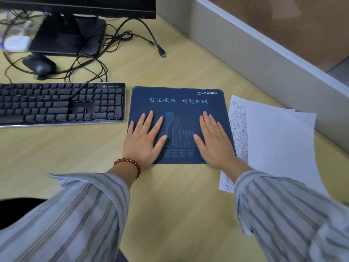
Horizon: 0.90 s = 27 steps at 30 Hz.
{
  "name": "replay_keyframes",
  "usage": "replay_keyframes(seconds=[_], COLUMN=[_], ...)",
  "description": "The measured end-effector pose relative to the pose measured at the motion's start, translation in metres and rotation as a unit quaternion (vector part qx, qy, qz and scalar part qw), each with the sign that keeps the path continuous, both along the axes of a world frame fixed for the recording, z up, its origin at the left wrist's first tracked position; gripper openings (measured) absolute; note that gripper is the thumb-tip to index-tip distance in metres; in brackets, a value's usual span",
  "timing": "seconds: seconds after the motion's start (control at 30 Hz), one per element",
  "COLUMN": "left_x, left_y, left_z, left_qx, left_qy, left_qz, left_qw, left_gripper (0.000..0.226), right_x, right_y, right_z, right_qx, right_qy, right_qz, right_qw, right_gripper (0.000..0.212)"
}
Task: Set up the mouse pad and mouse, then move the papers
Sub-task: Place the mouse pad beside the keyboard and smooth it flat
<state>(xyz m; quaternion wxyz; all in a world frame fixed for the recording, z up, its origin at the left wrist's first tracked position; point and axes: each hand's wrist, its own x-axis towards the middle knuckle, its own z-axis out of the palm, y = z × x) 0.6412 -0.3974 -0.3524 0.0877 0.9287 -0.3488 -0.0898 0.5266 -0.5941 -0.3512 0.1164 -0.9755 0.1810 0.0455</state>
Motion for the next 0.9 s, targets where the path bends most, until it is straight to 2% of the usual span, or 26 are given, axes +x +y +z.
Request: replay_keyframes(seconds=[0.13,0.37,0.63,0.9], left_x=[0.001,0.001,0.003,0.005], left_y=[0.001,0.000,0.001,0.003], left_z=[0.001,-0.001,0.001,0.005], left_qx=[0.006,0.028,0.007,0.053], left_qy=[-0.007,-0.025,-0.010,-0.001], left_qz=[0.002,0.012,0.013,-0.021], left_qw=[1.000,0.999,1.000,0.998], left_gripper=[0.069,0.065,0.067,0.074], right_x=[-0.014,-0.017,-0.014,-0.014], right_y=[-0.014,-0.017,-0.019,-0.017], right_z=[0.002,-0.002,-0.004,0.000], right_qx=[-0.016,-0.021,-0.015,-0.009], right_qy=[0.000,-0.001,-0.013,0.004], right_qz=[0.013,-0.021,-0.029,-0.028], right_qw=[1.000,1.000,0.999,1.000], right_gripper=[0.075,0.074,0.067,0.063])
